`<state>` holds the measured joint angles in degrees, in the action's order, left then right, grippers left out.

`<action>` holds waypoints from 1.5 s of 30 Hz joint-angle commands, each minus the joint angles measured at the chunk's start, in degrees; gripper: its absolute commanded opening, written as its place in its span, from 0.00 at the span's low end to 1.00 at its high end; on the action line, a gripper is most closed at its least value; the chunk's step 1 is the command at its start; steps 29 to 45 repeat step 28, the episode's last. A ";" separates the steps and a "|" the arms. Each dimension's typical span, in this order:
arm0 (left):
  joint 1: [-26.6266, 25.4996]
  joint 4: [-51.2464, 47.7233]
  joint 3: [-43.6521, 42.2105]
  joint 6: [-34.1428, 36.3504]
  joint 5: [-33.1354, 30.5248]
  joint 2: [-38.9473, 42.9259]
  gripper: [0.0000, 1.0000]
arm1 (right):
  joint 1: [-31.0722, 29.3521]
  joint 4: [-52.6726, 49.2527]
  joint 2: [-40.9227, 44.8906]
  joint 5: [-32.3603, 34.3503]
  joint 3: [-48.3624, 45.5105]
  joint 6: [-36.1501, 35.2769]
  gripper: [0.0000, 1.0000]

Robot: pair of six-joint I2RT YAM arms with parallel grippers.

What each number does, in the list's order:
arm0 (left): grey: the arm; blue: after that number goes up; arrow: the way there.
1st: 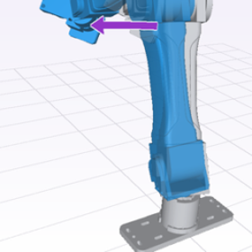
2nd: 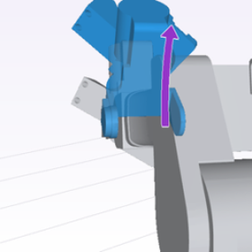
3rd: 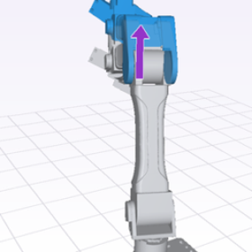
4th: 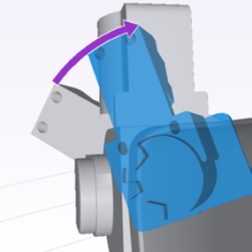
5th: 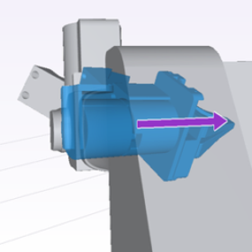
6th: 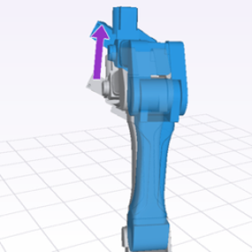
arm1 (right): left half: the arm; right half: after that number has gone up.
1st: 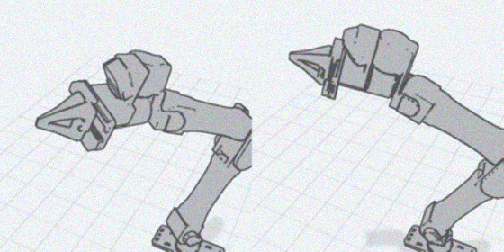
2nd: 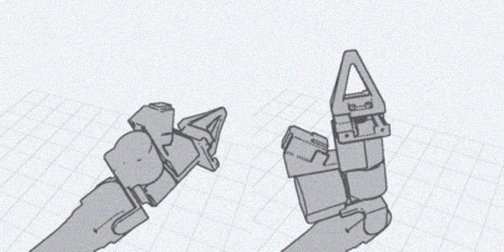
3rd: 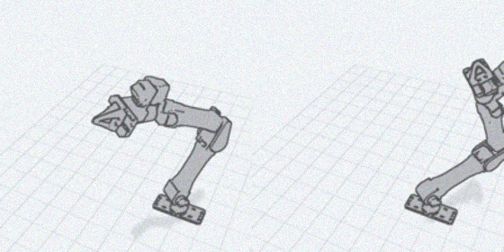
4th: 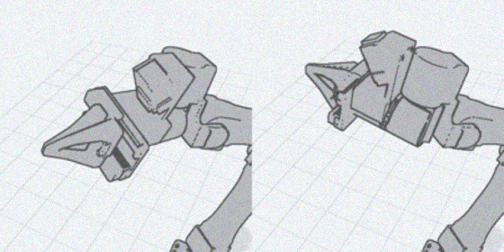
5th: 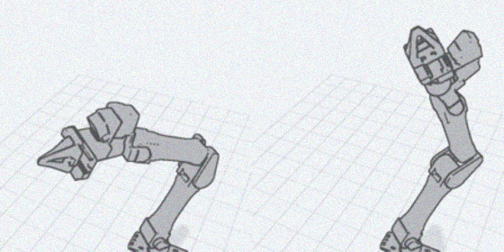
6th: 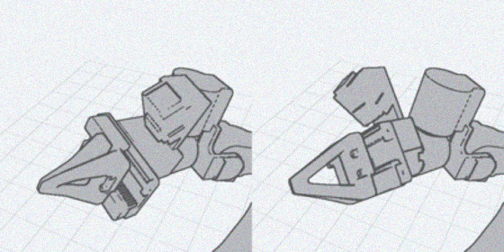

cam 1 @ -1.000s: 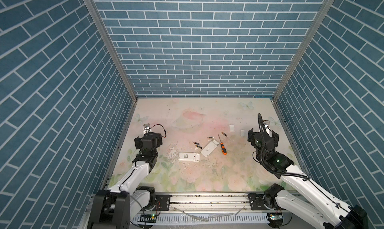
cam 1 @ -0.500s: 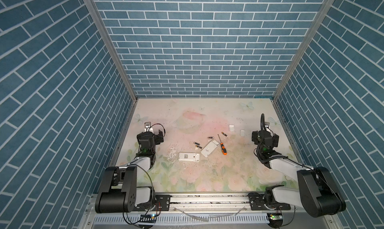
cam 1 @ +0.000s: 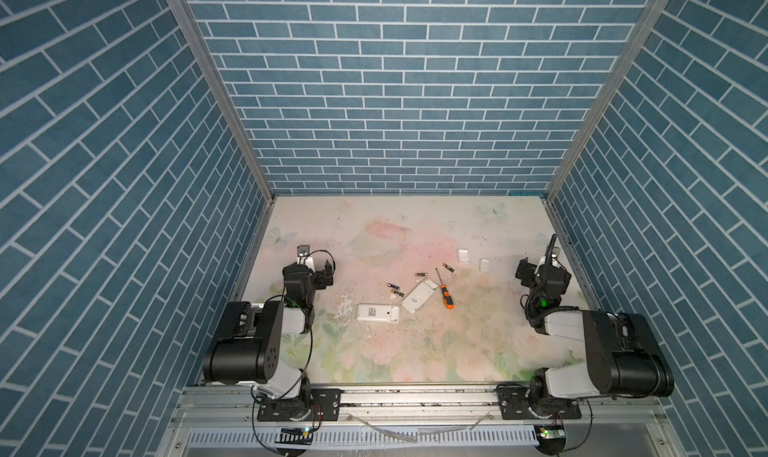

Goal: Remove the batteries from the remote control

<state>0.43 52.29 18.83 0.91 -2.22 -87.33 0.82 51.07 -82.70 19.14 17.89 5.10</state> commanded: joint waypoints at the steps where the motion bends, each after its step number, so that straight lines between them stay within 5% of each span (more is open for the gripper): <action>1: 0.36 1.03 1.13 0.67 0.81 0.00 1.00 | 1.24 4.02 -0.39 -5.24 -0.83 2.27 0.99; 7: 0.36 0.36 1.60 0.93 1.49 -0.12 1.00 | 2.08 0.34 -4.90 -12.05 3.17 0.42 0.99; 45: -0.43 -1.58 2.85 2.34 2.00 -0.38 1.00 | 0.85 0.73 -5.49 -10.18 3.47 -0.70 0.99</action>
